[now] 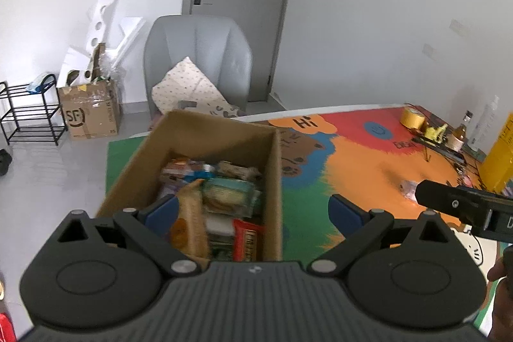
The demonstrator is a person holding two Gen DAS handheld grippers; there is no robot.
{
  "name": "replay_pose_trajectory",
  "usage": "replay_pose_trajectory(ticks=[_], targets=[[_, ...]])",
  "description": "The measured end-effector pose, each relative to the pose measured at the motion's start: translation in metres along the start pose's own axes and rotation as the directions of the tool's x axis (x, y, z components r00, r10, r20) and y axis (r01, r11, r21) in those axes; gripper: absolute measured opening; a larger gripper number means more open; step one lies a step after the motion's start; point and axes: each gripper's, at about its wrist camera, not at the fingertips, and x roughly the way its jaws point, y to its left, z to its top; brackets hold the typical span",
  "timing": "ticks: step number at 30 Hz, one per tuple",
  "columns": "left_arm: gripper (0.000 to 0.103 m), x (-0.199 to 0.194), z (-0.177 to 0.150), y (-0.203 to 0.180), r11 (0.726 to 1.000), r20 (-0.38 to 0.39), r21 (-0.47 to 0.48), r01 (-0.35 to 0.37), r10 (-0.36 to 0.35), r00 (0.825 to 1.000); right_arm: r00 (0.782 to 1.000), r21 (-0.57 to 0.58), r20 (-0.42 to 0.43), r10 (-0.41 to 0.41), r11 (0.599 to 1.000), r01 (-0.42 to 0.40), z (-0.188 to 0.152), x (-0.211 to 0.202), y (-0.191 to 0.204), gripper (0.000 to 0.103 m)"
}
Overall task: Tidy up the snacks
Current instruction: 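Move both open tools back over the remaining snacks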
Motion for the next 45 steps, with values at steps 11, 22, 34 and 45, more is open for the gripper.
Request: replay_pose_trajectory(ticks=[11, 22, 34, 45], targets=[[0.102, 0.008, -0.005, -0.051, 0.994, -0.016, 0.068, 0.088, -0.087, 0.996, 0.997, 0.072, 0.005, -0.082, 0.994, 0.081, -0.011, -0.021, -0.046, 0.103], [0.103, 0.023, -0.009, -0.093, 0.984, -0.038, 0.097, 0.150, -0.147, 0.988, 0.987, 0.142, 0.024, -0.162, 0.977, 0.156, -0.019, -0.045, -0.095, 0.103], [0.103, 0.046, -0.007, -0.138, 0.968, -0.074, 0.126, 0.215, -0.207, 0.975, 0.976, 0.196, 0.028, -0.216, 0.959, 0.207, -0.024, -0.054, -0.137, 0.103], [0.102, 0.077, -0.001, -0.172, 0.957, -0.096, 0.164, 0.241, -0.228, 0.969, 0.968, 0.222, 0.028, -0.248, 0.946, 0.235, -0.022, -0.044, -0.170, 0.102]])
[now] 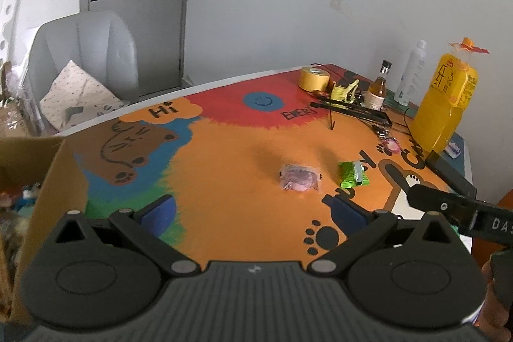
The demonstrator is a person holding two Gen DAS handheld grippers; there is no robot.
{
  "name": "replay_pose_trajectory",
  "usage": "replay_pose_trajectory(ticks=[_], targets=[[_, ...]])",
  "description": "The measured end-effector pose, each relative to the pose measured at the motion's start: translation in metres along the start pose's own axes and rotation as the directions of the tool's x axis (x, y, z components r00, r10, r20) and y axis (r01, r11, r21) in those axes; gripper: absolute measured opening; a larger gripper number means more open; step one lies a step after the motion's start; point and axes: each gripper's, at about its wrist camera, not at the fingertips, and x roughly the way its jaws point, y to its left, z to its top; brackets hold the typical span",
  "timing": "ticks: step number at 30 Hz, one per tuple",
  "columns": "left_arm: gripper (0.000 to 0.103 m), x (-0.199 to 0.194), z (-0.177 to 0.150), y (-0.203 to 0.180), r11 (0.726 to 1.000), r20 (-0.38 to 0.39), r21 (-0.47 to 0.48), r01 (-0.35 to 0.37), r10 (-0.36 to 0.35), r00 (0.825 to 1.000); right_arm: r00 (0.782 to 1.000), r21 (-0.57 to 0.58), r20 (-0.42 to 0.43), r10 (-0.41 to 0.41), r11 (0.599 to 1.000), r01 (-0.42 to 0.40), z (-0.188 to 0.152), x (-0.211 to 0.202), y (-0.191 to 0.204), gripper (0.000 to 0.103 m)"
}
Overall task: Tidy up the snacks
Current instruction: 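Move both open tools back over the remaining snacks, then grasp the clear brown-snack packet with the left tool while the right tool grasps the green packet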
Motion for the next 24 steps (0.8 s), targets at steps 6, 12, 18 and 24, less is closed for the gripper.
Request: replay_pose_trajectory(ticks=[6, 12, 18, 24], targets=[[0.100, 0.027, 0.006, -0.010, 1.000, -0.019, 0.003, 0.010, -0.010, 1.000, 1.000, 0.019, -0.013, 0.000, 1.000, 0.000, 0.005, 0.021, -0.015, 0.095], [0.098, 0.055, 0.011, -0.020, 1.000, -0.027, 0.006, 0.005, -0.005, 1.000, 0.999, 0.040, -0.033, 0.003, 0.999, -0.002, 0.006, 0.044, -0.031, 0.089], [0.095, 0.084, 0.012, -0.030, 1.000, -0.048, 0.018, 0.003, -0.002, 0.999, 0.999, 0.067, -0.052, 0.014, 0.998, -0.010, 0.005, 0.068, -0.049, 0.081], [0.089, 0.114, 0.014, -0.033, 1.000, -0.076, 0.001, 0.002, -0.002, 0.997, 0.997, 0.083, -0.066, 0.027, 0.996, -0.022, 0.005, 0.089, -0.062, 0.077]])
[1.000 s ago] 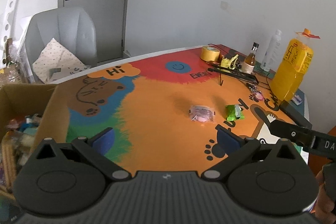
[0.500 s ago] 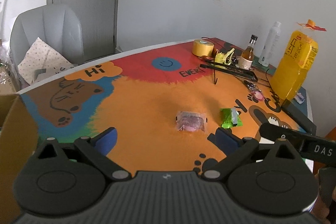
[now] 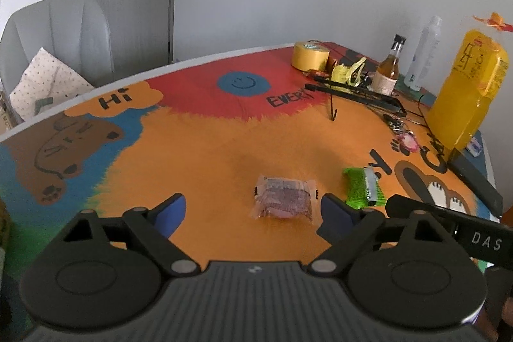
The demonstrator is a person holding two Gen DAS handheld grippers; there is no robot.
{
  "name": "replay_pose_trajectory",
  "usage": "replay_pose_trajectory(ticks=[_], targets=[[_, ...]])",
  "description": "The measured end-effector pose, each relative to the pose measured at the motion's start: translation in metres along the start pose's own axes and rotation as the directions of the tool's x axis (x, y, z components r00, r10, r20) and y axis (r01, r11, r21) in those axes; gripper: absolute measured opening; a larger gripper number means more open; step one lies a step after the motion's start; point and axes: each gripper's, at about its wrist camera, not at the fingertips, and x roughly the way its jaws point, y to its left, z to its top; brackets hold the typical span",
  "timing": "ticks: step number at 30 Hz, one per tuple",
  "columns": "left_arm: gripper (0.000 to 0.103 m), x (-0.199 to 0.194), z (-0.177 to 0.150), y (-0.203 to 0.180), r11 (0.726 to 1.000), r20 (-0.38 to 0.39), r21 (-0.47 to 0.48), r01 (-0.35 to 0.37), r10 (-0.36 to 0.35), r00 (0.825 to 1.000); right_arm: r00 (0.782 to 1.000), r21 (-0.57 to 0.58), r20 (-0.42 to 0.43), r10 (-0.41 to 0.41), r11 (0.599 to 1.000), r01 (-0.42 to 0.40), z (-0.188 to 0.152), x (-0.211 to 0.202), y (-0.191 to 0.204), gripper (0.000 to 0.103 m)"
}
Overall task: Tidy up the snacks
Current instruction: 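Grasp the clear brown-snack packet with the left tool while the right tool grasps the green packet, then carry both packets to the cardboard box and open both tools inside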
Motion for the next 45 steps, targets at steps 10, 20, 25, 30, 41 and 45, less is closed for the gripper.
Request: replay_pose_trajectory(ticks=[10, 20, 25, 30, 41, 45], targets=[[0.080, 0.040, -0.002, -0.013, 1.000, -0.027, -0.006, 0.008, -0.009, 1.000, 1.000, 0.027, -0.021, 0.017, 1.000, -0.016, 0.002, 0.024, -0.014, 0.068], [0.051, 0.057, -0.009, -0.020, 0.999, -0.009, -0.034, 0.027, -0.027, 1.000, 0.999, 0.040, -0.031, 0.020, 0.999, -0.018, 0.004, 0.037, -0.017, 0.066], [0.038, 0.050, -0.012, -0.014, 0.999, -0.010, -0.047, 0.016, -0.016, 1.000, 0.999, 0.026, -0.034, 0.014, 1.000, -0.013, 0.005, 0.042, -0.012, 0.063], [0.036, 0.036, -0.018, -0.001, 0.998, -0.017, -0.057, -0.004, 0.004, 1.000, 0.999, 0.001, -0.042, 0.007, 1.000, -0.007, 0.007, 0.051, -0.004, 0.062], [0.036, -0.006, -0.030, 0.036, 0.988, 0.000, -0.140, -0.065, 0.066, 0.998, 0.998, -0.022, -0.060, -0.007, 1.000, 0.006, 0.002, 0.050, 0.007, 0.023], [0.036, -0.024, -0.032, 0.046, 0.986, 0.009, -0.151, -0.069, 0.071, 0.997, 0.998, -0.046, -0.053, 0.020, 0.999, -0.022, -0.005, 0.035, 0.026, 0.022]])
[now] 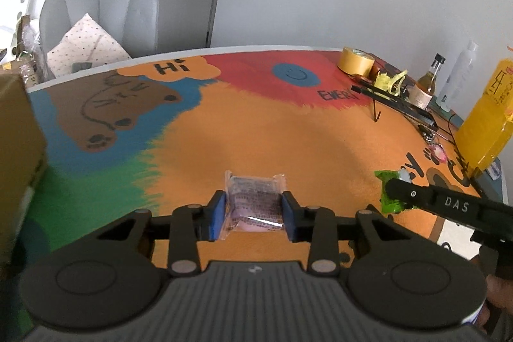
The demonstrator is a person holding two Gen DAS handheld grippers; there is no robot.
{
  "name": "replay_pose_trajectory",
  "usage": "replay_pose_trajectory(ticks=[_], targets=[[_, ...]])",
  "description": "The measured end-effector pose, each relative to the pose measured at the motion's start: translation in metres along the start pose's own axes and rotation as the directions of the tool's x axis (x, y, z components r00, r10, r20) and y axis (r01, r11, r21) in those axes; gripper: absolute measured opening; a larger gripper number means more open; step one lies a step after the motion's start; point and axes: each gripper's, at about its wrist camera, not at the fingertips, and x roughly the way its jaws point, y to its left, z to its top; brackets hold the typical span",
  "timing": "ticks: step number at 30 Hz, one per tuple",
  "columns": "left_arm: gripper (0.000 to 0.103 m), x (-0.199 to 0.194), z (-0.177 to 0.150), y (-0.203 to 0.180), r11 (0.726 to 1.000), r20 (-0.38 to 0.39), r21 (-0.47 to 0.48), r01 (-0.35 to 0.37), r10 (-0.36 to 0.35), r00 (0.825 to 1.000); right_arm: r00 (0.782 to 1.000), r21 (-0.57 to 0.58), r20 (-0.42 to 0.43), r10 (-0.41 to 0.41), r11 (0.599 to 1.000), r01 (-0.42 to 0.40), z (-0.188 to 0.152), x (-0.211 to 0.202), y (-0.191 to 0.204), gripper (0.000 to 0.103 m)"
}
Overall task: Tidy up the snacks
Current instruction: 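Carry both packets to the cardboard box and open both tools inside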
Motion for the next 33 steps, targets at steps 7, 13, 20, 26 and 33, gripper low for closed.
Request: replay_pose_trajectory(ticks=[7, 13, 20, 26, 33], targets=[[0.036, -0.037, 0.001, 0.019, 1.000, 0.029, -0.012, -0.005, 0.005, 1.000, 0.999, -0.027, 0.020, 0.049, 0.998, -0.048, -0.007, -0.027, 0.039, 0.022], [0.036, -0.070, 0.002, 0.037, 1.000, 0.067, -0.016, -0.012, 0.013, 0.998, 0.994, -0.075, 0.040, 0.104, 0.992, -0.101, -0.010, -0.046, 0.079, 0.022], [0.036, -0.107, 0.007, 0.062, 0.999, 0.116, -0.038, -0.031, 0.035, 0.993, 0.985, -0.122, 0.049, 0.166, 0.980, -0.160, -0.011, -0.060, 0.120, 0.022], [0.036, -0.134, 0.008, 0.087, 0.997, 0.146, -0.062, -0.051, 0.060, 0.988, 0.975, -0.164, 0.056, 0.213, 0.966, -0.201, -0.011, -0.069, 0.151, 0.022], [0.036, -0.158, 0.004, 0.125, 0.991, 0.161, -0.106, -0.085, 0.102, 0.982, 0.963, -0.199, 0.049, 0.265, 0.947, -0.251, -0.016, -0.073, 0.187, 0.022]])
